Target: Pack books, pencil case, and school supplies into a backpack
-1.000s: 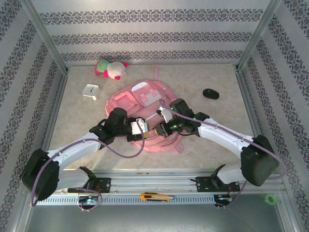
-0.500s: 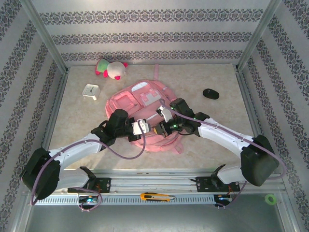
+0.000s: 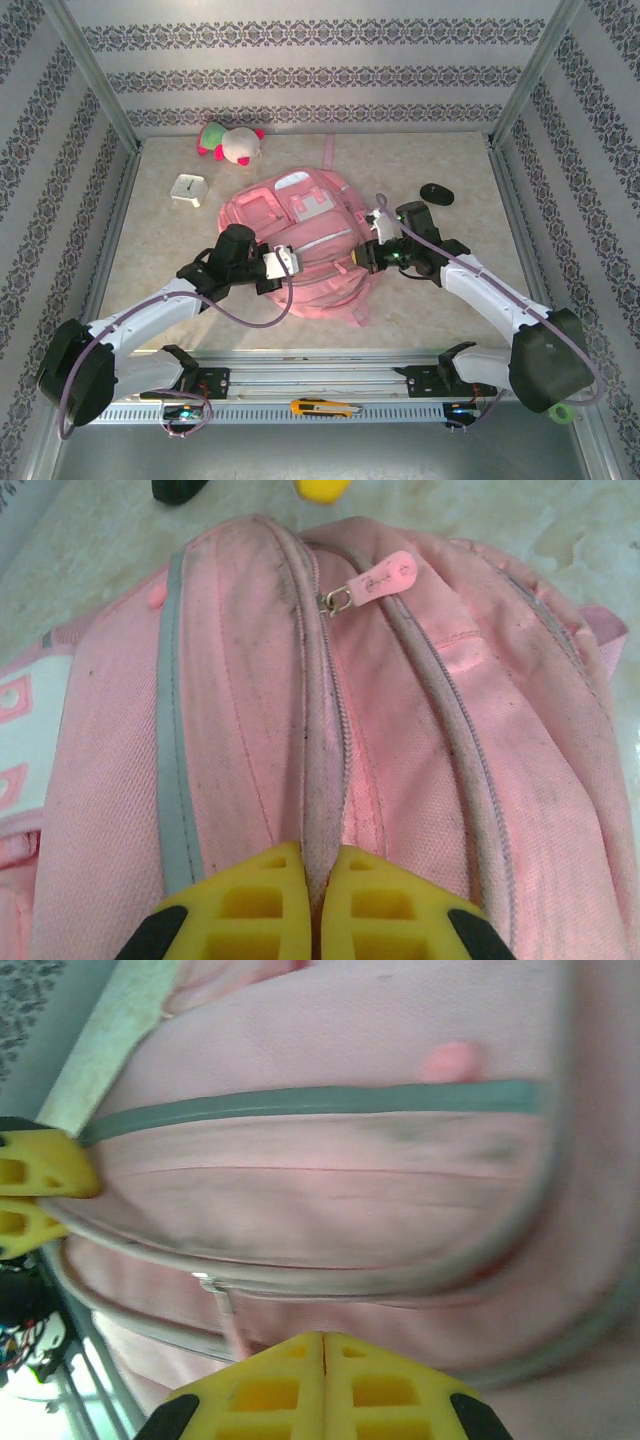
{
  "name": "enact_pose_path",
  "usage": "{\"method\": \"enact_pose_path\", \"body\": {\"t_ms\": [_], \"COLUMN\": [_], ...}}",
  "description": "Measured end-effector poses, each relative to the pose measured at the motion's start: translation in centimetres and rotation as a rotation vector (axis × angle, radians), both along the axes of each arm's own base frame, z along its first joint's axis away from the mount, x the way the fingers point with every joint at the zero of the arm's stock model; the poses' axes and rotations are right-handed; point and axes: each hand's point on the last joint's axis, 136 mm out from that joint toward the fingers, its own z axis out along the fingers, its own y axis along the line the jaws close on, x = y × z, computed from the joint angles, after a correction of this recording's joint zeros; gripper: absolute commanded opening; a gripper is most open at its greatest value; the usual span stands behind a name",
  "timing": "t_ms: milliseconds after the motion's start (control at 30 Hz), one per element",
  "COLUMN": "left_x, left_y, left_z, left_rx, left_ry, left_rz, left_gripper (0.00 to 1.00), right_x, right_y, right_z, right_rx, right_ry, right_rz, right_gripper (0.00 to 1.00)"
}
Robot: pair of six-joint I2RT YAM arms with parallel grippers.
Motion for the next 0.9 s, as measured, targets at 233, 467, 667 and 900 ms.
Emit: {"method": "enact_pose_path", "body": {"t_ms": [233,467,667,900], "left_x": [-0.8,-1.2,-0.2,0.9], "left_y": [0.0,-4.6,-6.1,-5.4], "left_z": [-0.1,1.6,-1.0,-2.1], "left_rx": [-0.009,-0.036,0.028,0.103], "left_ry": [0.055,-0.007,0.007,-0.038], "left_rz": [0.009,-0.061,-0.049,0.018], "left_gripper": [0.59,0.62,0.64,0.67], "right_x": [-0.4,-0.4,-0.5,-1.5], "right_y": [0.2,0.2,0.4,0.0], "right_z": [-0.3,-0.3,-0.3,-0.7], "right_rx": [-0.008,-0.005,-0.003,-0.002], "right_ry": [0.001,-0.001,0.0,-0.019], "right_rz": [0.017,0.02,0.028,0.022], "right_gripper": [0.0,0.0,0.03,0.14]}}
